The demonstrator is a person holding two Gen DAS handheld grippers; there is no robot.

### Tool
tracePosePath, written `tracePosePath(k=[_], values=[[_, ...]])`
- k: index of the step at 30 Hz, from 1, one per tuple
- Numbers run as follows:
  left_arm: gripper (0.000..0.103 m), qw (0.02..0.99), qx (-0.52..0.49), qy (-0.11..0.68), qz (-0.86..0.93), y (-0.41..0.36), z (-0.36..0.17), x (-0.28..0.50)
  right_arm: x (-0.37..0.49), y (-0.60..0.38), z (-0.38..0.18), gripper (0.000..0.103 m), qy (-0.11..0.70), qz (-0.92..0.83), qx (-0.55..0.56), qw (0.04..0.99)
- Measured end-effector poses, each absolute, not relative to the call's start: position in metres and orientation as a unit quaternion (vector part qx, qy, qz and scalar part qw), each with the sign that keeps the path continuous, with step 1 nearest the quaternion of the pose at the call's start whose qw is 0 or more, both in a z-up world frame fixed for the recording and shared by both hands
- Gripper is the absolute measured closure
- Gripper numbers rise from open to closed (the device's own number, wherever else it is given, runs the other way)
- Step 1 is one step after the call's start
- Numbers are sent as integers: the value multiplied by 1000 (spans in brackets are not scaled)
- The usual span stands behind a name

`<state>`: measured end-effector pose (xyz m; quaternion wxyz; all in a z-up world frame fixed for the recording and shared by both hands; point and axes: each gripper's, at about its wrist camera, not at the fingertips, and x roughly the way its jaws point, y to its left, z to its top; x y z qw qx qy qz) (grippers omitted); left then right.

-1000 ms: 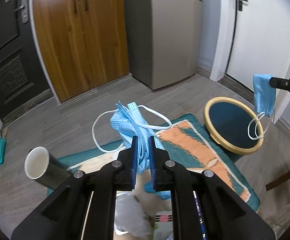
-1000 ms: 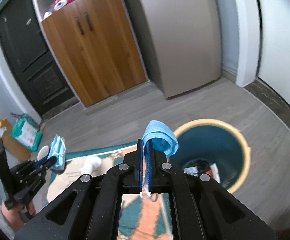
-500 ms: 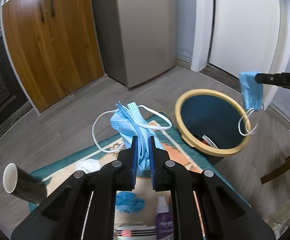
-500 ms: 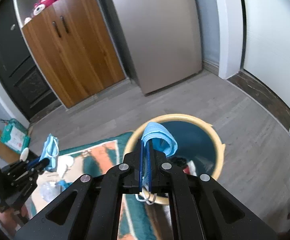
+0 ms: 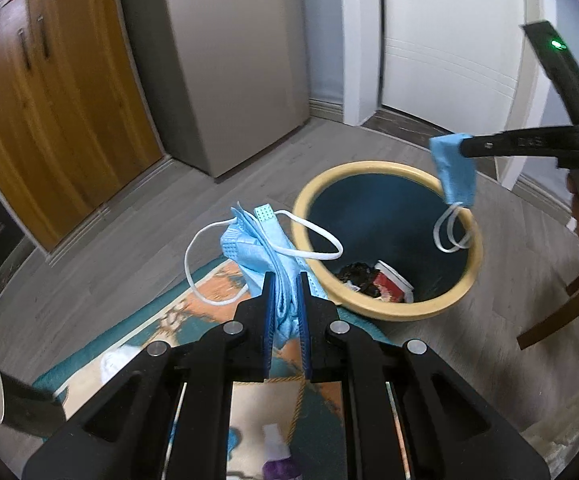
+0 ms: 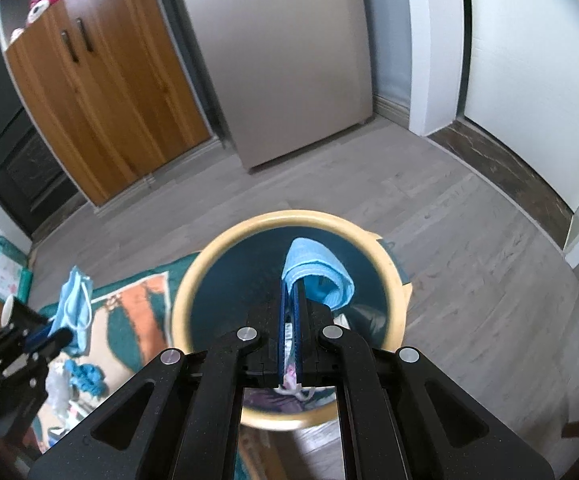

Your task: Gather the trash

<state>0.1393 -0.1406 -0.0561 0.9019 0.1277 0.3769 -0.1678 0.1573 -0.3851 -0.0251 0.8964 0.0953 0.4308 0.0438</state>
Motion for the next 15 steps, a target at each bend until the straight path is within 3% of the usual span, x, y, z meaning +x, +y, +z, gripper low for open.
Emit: tracePosePath(k=[15], values=[[93,883,125,402,-207,-180,-89,173,169,-392,-52,98,467,34,111,877]])
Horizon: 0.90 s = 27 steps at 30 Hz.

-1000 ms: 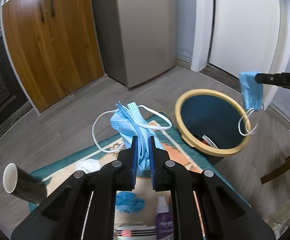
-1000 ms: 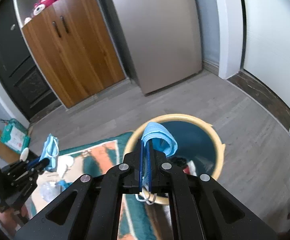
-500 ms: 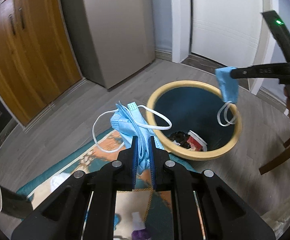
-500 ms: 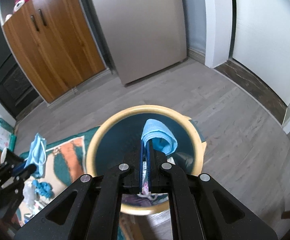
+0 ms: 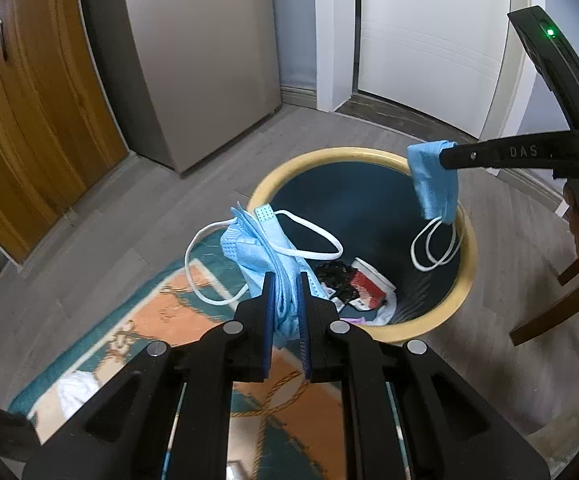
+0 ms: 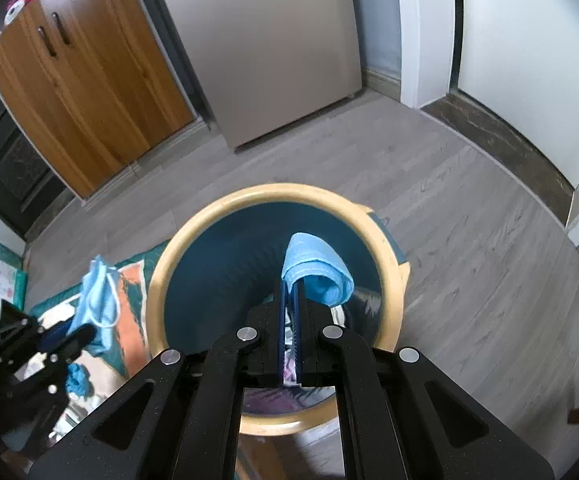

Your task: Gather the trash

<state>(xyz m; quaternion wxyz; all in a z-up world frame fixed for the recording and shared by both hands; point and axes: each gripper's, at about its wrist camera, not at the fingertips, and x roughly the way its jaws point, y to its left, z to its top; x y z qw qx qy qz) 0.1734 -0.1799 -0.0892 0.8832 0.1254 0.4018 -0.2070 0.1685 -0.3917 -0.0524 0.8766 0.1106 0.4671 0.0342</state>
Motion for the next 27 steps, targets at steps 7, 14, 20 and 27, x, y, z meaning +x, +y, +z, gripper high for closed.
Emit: tracePosePath(k=[7,14,20,27], values=[[93,873,129,409,-231,-209,-107,175,171,-382,-61,98,478,35,103,872],[93,875,148,399,-230,-216,-112,177,169,-379,-63,98,477,38,92,873],[83,887,134,385,-218,-210,-106,176,169,-380,-59,98,464,44,93,880],[63,890,144,378,-211,-207,-103,170,170,-384,-55,89,459,39,101,882]])
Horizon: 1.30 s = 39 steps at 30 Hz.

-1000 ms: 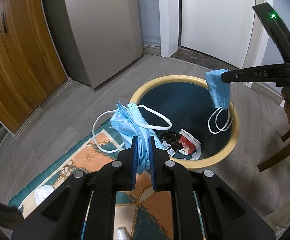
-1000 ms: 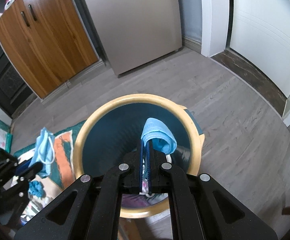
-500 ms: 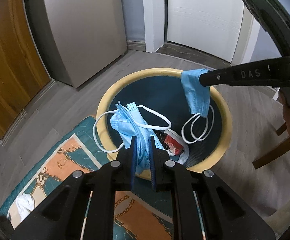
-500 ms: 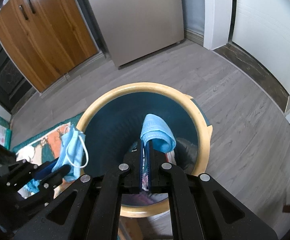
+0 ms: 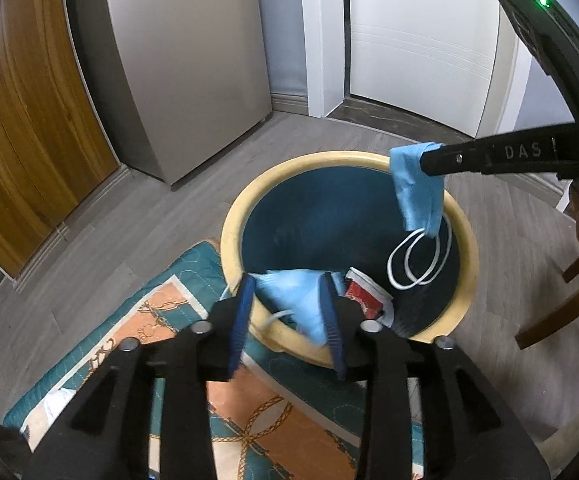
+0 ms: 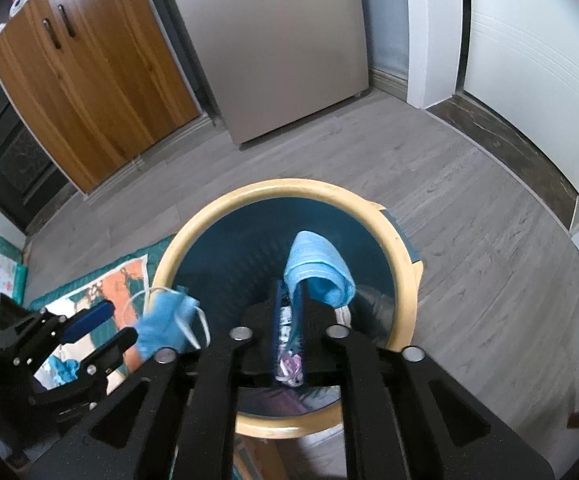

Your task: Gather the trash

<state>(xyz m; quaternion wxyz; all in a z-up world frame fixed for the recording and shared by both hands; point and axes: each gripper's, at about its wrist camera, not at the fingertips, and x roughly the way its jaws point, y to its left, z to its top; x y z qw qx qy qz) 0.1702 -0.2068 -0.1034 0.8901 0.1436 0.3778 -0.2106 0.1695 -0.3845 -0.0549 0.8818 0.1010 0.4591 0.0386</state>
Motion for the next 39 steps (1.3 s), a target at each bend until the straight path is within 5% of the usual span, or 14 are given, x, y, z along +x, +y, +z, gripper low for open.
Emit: tracePosePath(k=[6,11,15,23,39], values=[[40,897,134,369,-204,-200,-97,166,171,-384,-50,68,453,36,107,884],[27,902,120,365,-198,-189,-91,166,168,-387,-44,30,442,32,118,888],[25,905,118,362,-192,-183,-85,163,164,-389,-32,11,425,28,146,893],[10,922,104,337,-160,-146,-45,133,147,-373,-12,7,406,38,146,901],[6,942,82,318,-70,-27,26,55,105,-302,19,6,376,87,129,913]])
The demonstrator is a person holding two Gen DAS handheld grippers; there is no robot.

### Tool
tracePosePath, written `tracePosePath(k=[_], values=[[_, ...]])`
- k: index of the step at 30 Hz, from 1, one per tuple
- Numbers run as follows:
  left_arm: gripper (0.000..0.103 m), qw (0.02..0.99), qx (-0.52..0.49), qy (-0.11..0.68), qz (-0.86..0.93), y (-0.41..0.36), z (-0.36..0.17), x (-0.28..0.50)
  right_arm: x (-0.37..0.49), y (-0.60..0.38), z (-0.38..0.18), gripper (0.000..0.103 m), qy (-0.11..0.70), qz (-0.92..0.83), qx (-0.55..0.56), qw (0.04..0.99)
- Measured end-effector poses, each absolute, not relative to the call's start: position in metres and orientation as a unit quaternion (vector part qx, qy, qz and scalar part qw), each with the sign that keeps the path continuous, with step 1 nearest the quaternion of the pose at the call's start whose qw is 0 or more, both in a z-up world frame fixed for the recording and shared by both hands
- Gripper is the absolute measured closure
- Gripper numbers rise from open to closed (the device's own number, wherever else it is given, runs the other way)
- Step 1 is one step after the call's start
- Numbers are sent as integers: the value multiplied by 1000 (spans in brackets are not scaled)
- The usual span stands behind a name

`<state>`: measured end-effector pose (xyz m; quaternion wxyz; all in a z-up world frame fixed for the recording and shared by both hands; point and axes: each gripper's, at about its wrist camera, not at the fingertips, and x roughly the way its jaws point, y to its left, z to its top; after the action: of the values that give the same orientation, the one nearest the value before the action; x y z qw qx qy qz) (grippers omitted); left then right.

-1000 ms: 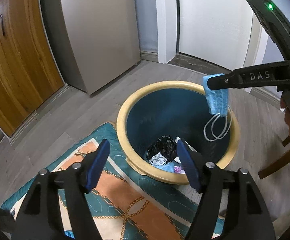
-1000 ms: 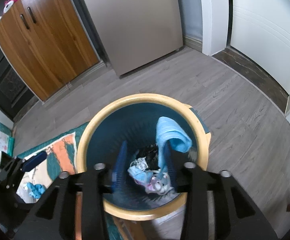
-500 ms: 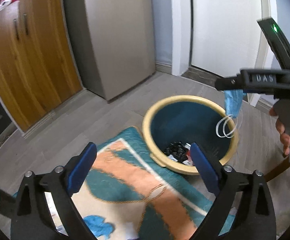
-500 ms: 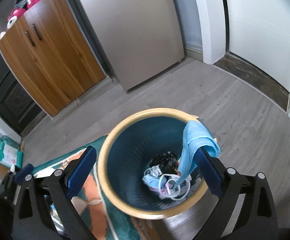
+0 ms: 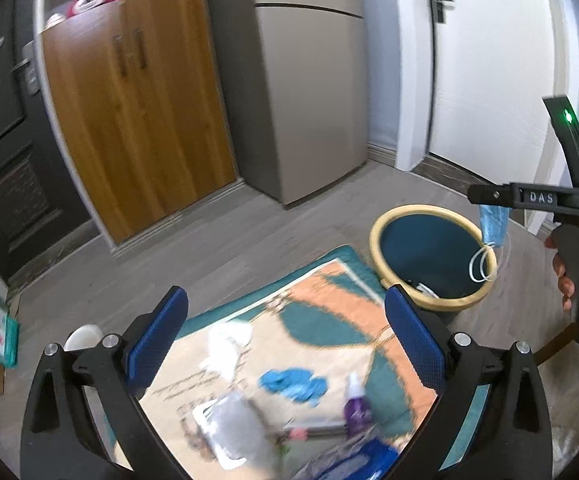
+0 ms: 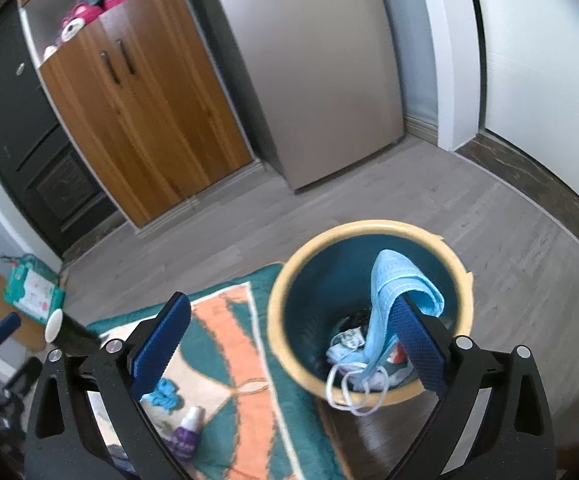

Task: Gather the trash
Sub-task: 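Move the right tool with the hanging mask down to the blue glove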

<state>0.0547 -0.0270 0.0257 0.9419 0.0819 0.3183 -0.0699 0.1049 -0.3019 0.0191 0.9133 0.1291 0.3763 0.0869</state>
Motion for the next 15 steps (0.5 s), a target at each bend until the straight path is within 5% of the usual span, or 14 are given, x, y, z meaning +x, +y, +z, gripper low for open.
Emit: tracePosePath(k=[15], values=[[6,936,36,349,39,79,11,35,89,-208,-30,5,458,130,78,876]])
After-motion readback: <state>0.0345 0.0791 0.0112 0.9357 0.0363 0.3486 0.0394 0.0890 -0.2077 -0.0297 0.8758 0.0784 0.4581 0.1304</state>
